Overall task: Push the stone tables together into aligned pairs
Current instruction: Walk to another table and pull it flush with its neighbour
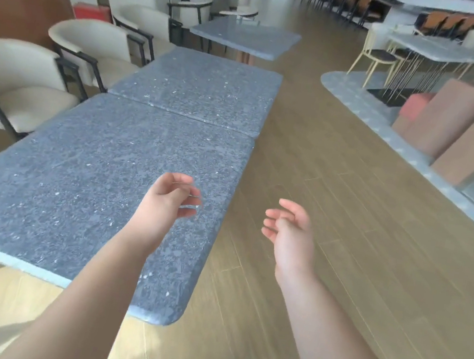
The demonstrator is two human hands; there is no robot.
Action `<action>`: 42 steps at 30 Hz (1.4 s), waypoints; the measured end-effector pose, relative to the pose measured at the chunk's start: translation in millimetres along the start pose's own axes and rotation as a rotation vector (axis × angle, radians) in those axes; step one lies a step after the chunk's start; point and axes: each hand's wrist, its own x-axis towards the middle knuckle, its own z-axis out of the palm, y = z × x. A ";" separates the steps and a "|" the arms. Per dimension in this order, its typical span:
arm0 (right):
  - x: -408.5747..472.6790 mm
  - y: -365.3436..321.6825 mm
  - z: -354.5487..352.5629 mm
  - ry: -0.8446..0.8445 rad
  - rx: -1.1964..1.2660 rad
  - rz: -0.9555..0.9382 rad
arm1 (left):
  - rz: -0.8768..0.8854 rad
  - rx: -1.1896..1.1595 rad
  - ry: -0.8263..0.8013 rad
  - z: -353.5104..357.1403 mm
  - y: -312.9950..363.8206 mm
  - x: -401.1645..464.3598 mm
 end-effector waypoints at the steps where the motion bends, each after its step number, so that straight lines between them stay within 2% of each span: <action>1: -9.4 -4.2 2.3 -0.004 -0.032 -0.032 | 0.013 -0.014 -0.002 -6.5 4.0 -3.4; 8: -51.9 -10.3 50.8 0.042 -0.078 -0.143 | 0.096 -0.074 -0.018 -75.8 30.4 3.4; 14: -66.3 -9.8 129.1 0.131 0.024 -0.145 | 0.147 0.005 -0.098 -142.5 55.4 37.0; 20: -69.2 -15.1 182.1 0.201 0.070 -0.185 | 0.138 -0.017 -0.165 -170.0 67.6 60.9; 29: -62.6 -6.3 192.0 0.278 0.054 -0.185 | 0.131 0.036 -0.242 -158.5 62.8 73.9; 35: -47.5 -11.8 160.3 0.291 0.097 -0.198 | 0.134 0.069 -0.248 -124.5 63.2 69.5; 42: -23.4 -18.4 112.5 0.222 0.071 -0.193 | 0.118 0.067 -0.220 -66.7 61.5 59.6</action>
